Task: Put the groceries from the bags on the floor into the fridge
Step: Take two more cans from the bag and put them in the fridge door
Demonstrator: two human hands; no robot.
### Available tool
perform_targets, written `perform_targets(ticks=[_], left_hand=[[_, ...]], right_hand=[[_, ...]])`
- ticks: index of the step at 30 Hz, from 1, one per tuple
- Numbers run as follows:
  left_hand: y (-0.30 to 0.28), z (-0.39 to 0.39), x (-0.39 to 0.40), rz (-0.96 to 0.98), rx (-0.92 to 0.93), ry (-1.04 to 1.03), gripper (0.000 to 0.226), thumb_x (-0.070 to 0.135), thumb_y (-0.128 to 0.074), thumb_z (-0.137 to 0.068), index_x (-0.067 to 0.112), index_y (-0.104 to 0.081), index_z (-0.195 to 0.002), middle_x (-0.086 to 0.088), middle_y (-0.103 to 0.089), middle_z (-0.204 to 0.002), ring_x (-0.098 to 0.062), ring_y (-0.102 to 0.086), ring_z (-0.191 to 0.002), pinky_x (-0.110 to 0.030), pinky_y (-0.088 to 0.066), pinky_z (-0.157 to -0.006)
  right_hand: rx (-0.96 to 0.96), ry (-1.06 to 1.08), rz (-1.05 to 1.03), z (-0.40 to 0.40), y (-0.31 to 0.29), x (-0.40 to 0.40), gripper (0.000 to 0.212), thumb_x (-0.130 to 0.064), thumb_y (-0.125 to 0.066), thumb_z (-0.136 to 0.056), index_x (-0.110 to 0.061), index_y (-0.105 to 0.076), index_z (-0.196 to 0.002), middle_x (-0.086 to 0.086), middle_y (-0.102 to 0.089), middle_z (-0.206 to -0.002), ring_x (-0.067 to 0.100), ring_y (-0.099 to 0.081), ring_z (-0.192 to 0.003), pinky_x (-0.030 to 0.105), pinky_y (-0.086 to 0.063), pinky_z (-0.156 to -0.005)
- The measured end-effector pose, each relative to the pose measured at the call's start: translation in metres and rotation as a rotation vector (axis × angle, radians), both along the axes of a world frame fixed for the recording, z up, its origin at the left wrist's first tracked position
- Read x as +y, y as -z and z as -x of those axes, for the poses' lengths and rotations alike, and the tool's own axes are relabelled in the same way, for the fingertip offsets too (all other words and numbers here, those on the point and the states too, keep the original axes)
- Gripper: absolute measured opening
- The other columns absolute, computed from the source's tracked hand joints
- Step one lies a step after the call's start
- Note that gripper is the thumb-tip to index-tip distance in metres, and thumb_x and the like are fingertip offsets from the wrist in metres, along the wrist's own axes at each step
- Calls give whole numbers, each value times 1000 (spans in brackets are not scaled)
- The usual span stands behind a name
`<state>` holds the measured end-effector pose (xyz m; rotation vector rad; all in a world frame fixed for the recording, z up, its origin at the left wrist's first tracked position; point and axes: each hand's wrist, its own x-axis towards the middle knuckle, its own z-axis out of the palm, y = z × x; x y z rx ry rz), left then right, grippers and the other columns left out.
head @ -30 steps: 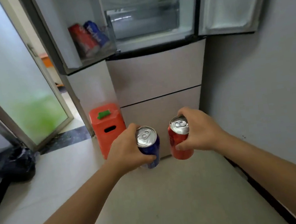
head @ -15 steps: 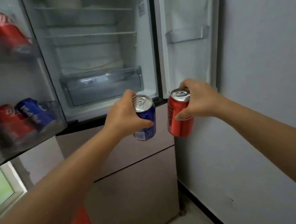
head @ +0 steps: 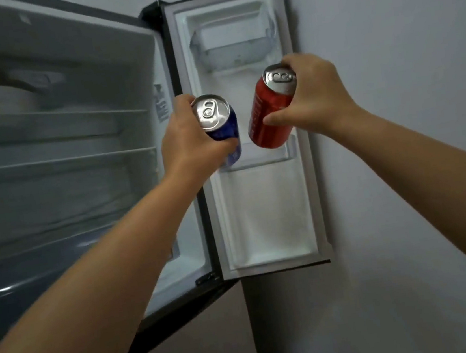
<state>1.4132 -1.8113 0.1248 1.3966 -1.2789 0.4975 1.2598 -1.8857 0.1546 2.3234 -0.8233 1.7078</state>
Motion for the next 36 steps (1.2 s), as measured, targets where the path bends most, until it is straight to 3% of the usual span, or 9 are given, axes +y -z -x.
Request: perform_targets(ticks=[5,8,15,19,23,26,30,33,36], left_hand=[[-39,-5,-72,70,14,4,72,14,-82,-65,11,-41,-124,-6,-57,-122,-24,-55,-110,-34,-49,-88],[-48,-14,-115,26,73,-20,71,22,-83,-65,11,-43,-123,-2,-57,-114,-22,-55,-107,-31,-47,-82],[-64,-35,-176,-202,17,-159,51,45,-70,-77,15,-41,-107,-1,-50,-94,-19,-50,-83,-29,-41,-64],[-66,-44,-197,-376,32,-232,71,49,-63,-80,5,-34,-127,-8,-50,-102,-25,-54,-89,-33,-44,-69],[-72,-47,-209,-507,98,-177,55,43,-64,-83,2,-43,-113,-15,-54,-104,-28,-56,-86,-31,-47,-59],[-79,-43,-211,-630,127,-198,51,47,-59,-85,4,-43,-108,-13,-53,-99,-29,-58,-84,-29,-51,-58],[-77,-43,-214,-684,139,-226,57,55,-54,-85,4,-46,-108,-16,-59,-101,-33,-64,-85,-36,-55,-69],[-69,-42,-213,-643,29,-309,62,56,-48,-88,-1,-51,-113,-18,-59,-96,-35,-63,-78,-36,-56,-67],[-62,-40,-209,-607,-87,-375,53,49,-41,-94,1,-52,-111,-21,-62,-105,-33,-62,-83,-37,-54,-73]], right_hand=[[-73,-31,17,-16,-34,-66,51,-25,-80,-64,-1,-60,-105,16,-62,-112,23,-55,-96,17,-31,-69],[-75,-121,-46,-25,-38,-104,53,-19,-79,-66,-4,-59,-112,12,-62,-114,16,-52,-91,11,-32,-69],[27,-304,-339,-46,-42,-170,51,-16,-83,-63,1,-64,-106,12,-65,-97,22,-61,-89,31,-52,-80],[135,-352,-519,-57,-43,-189,41,-18,-80,-65,6,-66,-95,13,-59,-78,24,-56,-71,31,-44,-64],[238,-282,-553,-66,-50,-195,23,-22,-72,-74,-7,-55,-75,7,-49,-68,23,-52,-61,24,-40,-53],[358,-176,-453,-70,-49,-196,18,-23,-56,-87,-5,-59,-88,9,-55,-79,24,-54,-70,24,-38,-54],[387,-67,-267,-72,-37,-197,34,-23,-38,-97,0,-53,-117,19,-56,-124,30,-52,-104,29,-40,-78],[365,-69,-257,-73,-28,-198,37,-24,-29,-99,-4,-44,-127,20,-45,-131,34,-43,-119,32,-38,-87],[318,-99,-262,-74,-22,-203,39,-28,-35,-97,-3,-39,-127,22,-42,-132,34,-44,-119,29,-32,-79]])
